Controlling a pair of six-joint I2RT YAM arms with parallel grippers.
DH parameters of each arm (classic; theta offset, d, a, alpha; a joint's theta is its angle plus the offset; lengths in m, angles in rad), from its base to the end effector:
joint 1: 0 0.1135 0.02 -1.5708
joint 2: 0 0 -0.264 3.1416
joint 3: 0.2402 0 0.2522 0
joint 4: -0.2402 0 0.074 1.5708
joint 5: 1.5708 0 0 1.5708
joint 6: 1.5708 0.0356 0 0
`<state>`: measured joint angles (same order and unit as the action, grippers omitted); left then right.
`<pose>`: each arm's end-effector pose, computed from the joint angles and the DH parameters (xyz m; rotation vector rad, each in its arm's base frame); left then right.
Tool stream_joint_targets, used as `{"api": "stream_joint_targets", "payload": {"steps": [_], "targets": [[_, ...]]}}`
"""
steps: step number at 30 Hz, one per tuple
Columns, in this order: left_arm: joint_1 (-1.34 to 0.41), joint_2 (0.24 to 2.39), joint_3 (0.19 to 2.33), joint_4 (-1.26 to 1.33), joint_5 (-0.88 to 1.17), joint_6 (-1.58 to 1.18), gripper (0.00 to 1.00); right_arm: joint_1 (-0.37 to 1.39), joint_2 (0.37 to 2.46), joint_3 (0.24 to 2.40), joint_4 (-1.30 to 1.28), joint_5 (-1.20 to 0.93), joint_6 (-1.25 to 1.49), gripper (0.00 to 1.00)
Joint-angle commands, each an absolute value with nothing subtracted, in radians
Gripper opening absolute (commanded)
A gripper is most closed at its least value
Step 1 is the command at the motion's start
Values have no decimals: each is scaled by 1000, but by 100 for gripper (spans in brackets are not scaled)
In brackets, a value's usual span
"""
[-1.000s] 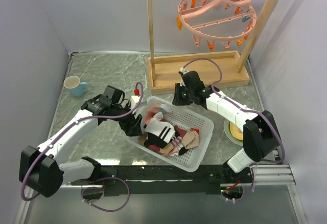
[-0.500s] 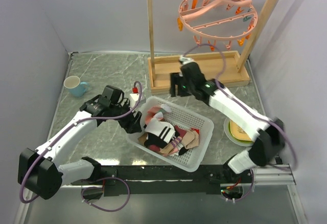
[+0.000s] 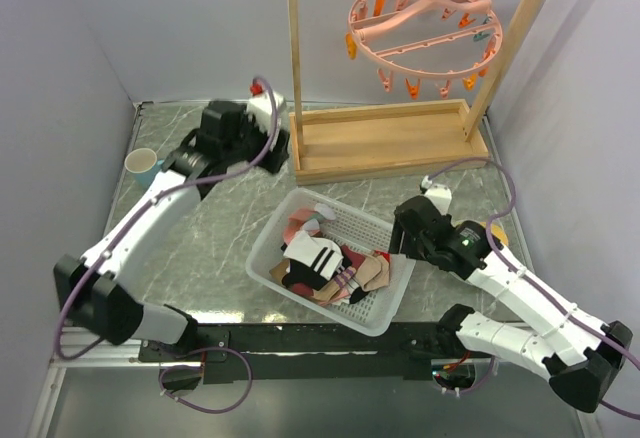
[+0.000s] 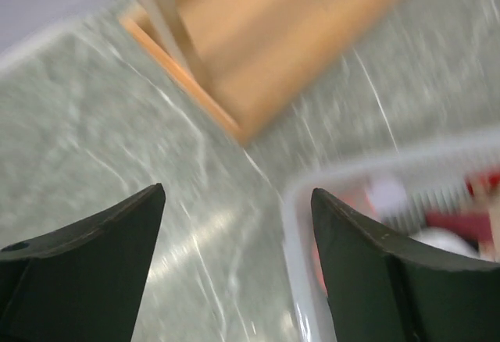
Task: Clip the socks to the hanger
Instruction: Adjust the bin at the center of the board, then move the clothesline to the center of the board.
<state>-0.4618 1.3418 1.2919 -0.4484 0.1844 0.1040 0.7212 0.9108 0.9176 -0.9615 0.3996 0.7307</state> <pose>0.2688 -0.1411 0.3662 0.6912 1.9676 -0.4097 0.1326 0.0981 0.2966 0.1676 2.4210 0.1448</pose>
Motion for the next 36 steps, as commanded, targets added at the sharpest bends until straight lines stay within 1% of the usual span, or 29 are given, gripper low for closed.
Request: {"api": "stream_joint_targets", "payload": {"steps": [1,6,7,10,13,17,21,23,24,26,27,29,30,32,33,34,35,36], "targets": [[-465,1472,1526,-315,5,8,86,727,864,876,-1025,431,835,74],[-469,1663,1696,-181,-201,-64,91,729,847,908,-986,445,807,74],[-471,1690,1756,-166,-213,-80,95,729,838,922,-979,446,799,74],[-483,1787,1840,-125,-236,-72,99,729,818,945,-942,451,775,75],[-495,1867,1909,-107,-259,-57,99,730,811,965,-910,449,750,76],[-495,1959,1980,-100,-271,-60,99,729,839,1002,-948,460,755,75],[-495,2008,2008,-38,-351,-26,99,726,828,1009,-954,495,730,76],[-491,2029,2020,-18,-399,-15,93,716,813,1031,-957,532,719,76],[-486,2034,2028,-15,-405,-23,85,713,807,1038,-953,541,704,75],[-468,2031,2029,-12,-423,-38,72,703,796,1058,-951,595,681,75],[-460,2029,2020,-8,-429,-49,58,695,792,1063,-951,623,677,74],[-440,2016,2003,-8,-451,-52,46,675,788,1074,-936,693,648,74],[-425,2011,1993,-8,-456,-55,37,664,787,1074,-904,713,634,74],[-408,2002,1987,-12,-460,-66,33,615,787,1065,-856,739,580,74],[-388,1996,1974,-18,-456,-75,30,592,791,1055,-794,736,559,75],[-377,1979,1964,-26,-453,-81,30,569,798,1052,-769,730,540,75],[-368,1968,1950,-29,-449,-86,29,510,805,1051,-737,706,507,76],[-348,1956,1919,-32,-431,-92,27,480,825,1045,-706,686,491,78]]}}
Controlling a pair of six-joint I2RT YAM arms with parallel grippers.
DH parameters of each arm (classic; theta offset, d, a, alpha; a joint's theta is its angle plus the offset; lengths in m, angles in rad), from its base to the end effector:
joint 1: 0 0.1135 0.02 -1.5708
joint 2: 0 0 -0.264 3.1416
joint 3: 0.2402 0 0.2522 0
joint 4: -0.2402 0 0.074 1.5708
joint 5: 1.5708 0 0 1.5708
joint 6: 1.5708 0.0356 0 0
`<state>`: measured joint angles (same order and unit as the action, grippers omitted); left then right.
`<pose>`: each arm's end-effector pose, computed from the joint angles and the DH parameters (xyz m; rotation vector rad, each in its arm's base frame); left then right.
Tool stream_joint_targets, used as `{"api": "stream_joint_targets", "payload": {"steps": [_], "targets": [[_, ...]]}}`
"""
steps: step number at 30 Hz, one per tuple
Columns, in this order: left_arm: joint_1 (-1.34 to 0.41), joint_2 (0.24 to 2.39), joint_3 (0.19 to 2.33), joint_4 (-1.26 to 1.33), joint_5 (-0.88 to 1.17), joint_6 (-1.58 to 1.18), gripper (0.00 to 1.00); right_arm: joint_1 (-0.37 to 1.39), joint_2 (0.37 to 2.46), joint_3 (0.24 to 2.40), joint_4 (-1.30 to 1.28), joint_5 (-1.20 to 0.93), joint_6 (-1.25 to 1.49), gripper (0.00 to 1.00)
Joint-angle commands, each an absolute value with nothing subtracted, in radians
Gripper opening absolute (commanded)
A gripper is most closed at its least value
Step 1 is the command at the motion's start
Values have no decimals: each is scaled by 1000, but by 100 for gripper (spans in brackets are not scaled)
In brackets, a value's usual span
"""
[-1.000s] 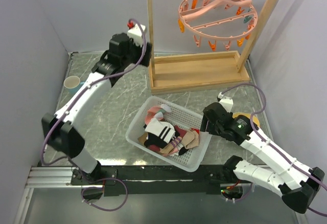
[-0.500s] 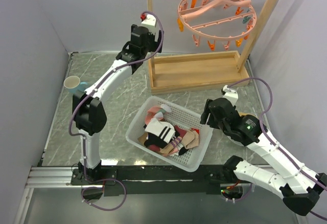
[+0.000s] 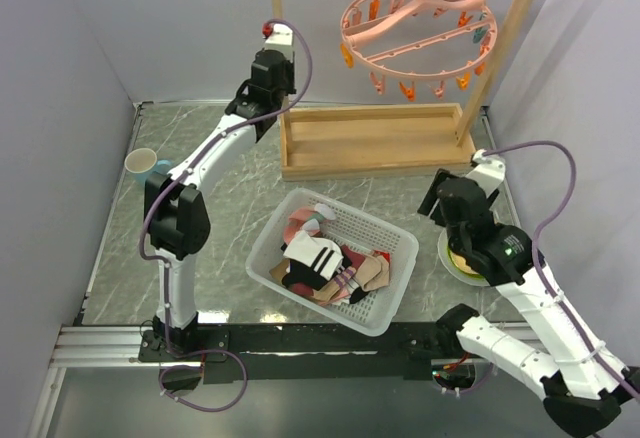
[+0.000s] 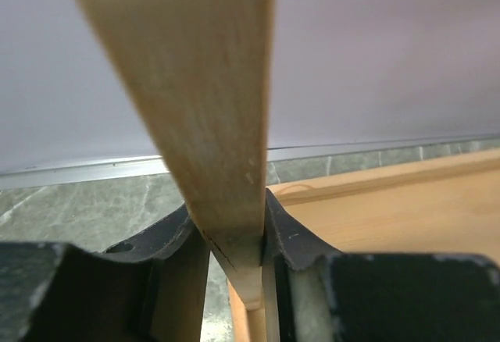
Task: Clip the socks to the hanger
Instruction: Move the clothesline to the center of the board.
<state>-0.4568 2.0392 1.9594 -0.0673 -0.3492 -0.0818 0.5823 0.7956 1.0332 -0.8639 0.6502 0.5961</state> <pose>0.4491 -0.2072 0.3736 0.0624 1.7088 -0.1006 0.1305 0.0602 0.3581 0.3629 2.0239 0.0073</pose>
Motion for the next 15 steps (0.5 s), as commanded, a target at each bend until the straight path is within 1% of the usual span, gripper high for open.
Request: {"api": "stream_joint_targets", "payload": {"steps": [1,6,9,11,15], "targets": [[-339,1930,1901,-31,-423,-94,26,445,839,1046,-660,667,482,78],[-293,1839,1748,-15,-373,-92,22,218,966,1057,-522,502,442,85],[-281,1781,1669,-14,-356,-81,21,140,1067,1098,-454,459,449,89],[-275,1740,1622,-20,-339,-74,20,124,1138,1123,-392,436,442,94],[-255,1680,1551,-20,-315,-51,20,121,1239,1183,-258,442,358,98]]}}
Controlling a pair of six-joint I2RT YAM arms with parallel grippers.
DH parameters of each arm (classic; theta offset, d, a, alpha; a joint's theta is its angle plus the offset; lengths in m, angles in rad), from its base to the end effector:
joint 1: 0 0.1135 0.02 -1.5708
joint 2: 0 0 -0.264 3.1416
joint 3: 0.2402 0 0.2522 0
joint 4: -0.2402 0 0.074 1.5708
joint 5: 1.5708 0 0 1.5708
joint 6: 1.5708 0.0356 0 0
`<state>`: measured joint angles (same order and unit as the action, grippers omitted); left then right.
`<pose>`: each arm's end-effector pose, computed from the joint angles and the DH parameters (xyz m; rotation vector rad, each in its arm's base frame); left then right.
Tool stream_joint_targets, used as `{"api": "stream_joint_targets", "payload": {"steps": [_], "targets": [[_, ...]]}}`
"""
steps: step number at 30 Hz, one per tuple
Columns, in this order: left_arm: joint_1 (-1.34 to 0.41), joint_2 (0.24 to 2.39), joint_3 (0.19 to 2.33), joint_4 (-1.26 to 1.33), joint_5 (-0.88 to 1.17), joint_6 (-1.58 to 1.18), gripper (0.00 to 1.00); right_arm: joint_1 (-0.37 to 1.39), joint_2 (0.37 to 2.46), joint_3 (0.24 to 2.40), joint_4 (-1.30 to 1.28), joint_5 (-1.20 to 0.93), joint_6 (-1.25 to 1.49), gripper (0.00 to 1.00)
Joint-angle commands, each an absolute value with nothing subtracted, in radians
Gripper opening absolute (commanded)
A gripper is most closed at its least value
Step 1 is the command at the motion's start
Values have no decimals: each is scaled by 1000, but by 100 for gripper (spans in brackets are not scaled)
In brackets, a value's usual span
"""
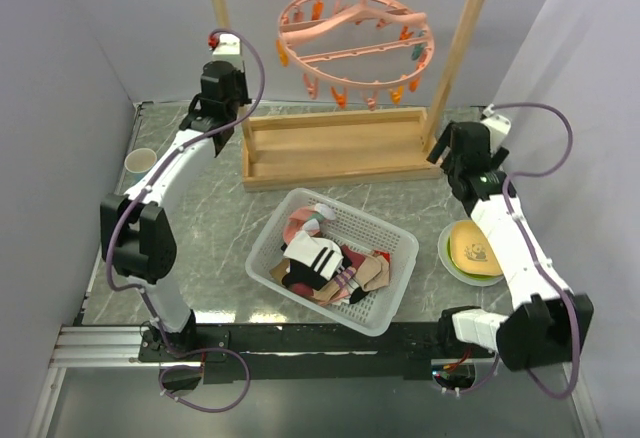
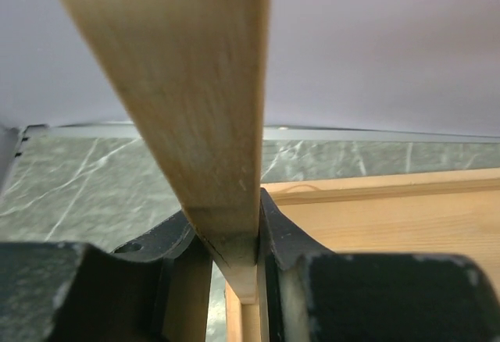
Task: Clip the socks to the hanger
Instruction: Move the clothesline to the center of the board.
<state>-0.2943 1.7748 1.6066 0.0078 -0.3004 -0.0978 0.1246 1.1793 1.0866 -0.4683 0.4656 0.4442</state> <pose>0.4161 -0.1151 0.3729 -0.0515 1.7233 -0.0297 0.2583 0.0162 0.3383 0.5920 1.9831 -0.1488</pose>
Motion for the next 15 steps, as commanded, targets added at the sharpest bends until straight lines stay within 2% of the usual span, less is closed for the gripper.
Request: {"api": "stream_joint_targets", "payload": {"steps": [1,6,15], "targets": [[-250,1661,1542,-20,-307,-49,20,120,1256,1193,-230,455,318,98],[-232,1625,1502,-32,-279,-58,20,101,1391,1288,-65,420,226,100],[-229,1611,1512,-63,-242,-71,19,92,1589,1451,87,402,75,99]]}}
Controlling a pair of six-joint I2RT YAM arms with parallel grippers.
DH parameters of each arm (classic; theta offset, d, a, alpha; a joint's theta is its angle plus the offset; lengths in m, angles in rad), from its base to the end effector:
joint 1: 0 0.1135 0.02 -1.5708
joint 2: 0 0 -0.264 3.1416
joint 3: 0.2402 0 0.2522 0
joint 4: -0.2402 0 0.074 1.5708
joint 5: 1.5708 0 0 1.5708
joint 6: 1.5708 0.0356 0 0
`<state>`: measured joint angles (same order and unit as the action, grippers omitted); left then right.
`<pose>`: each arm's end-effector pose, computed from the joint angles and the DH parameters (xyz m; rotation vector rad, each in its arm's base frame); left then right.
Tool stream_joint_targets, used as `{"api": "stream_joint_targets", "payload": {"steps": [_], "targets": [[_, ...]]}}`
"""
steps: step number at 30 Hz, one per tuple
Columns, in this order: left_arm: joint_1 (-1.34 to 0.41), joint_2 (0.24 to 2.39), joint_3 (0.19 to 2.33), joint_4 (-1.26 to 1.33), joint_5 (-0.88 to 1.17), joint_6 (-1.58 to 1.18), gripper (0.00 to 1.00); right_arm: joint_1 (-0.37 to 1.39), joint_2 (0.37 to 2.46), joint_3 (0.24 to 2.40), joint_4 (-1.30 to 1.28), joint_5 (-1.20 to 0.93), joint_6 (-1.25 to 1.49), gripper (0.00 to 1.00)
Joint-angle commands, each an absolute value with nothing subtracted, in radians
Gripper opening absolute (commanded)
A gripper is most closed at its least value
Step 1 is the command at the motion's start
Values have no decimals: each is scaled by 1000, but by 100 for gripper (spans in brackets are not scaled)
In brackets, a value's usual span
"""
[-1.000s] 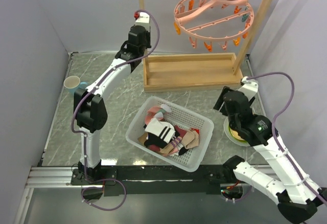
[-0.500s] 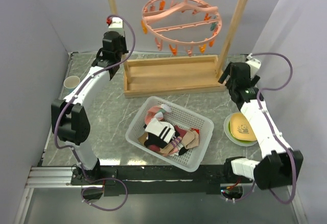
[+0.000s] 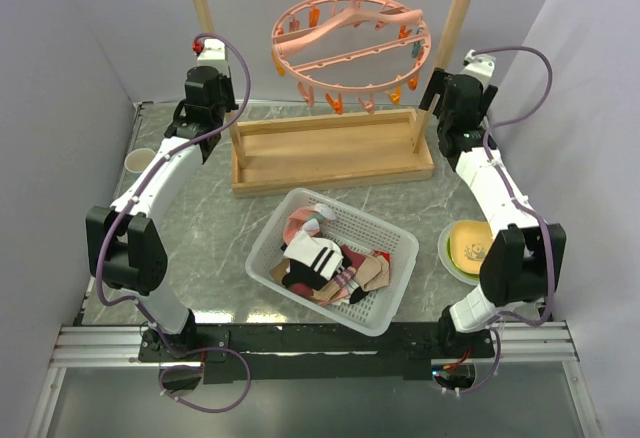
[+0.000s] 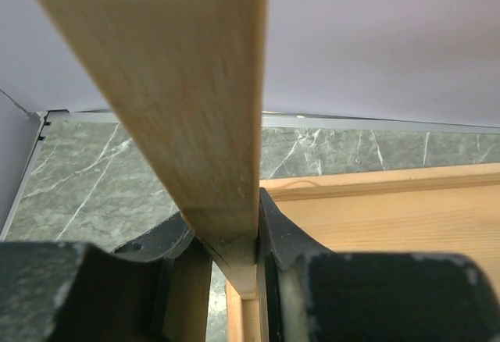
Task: Clip the socks to the hanger
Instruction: Move the clothesline to the center of the board.
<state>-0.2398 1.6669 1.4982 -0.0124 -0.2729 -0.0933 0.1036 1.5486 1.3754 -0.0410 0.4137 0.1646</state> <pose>0.3941 -0.0865 0.3748 -0.0710 1.7437 -0.0048 0.3694 0.0240 0.3717 0.3482 1.7354 -0.1749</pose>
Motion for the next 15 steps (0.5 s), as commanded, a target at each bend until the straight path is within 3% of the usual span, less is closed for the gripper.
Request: {"api": "stream_joint_targets", "payload": {"steps": [1,4,7,11,15], "targets": [[-229,1612,1516,-66,-239,-74,19,91,1603,1463,94,409,71,98],[-229,1608,1520,-74,-233,-75,19,78,1643,1488,136,422,67,95],[-229,1608,1528,-83,-230,-69,19,66,1664,1471,185,405,84,84],[-229,1608,1543,-101,-222,-71,19,64,1680,1447,247,362,110,60],[-229,1602,1543,-109,-213,-66,19,64,1648,1370,346,324,112,44]]}}
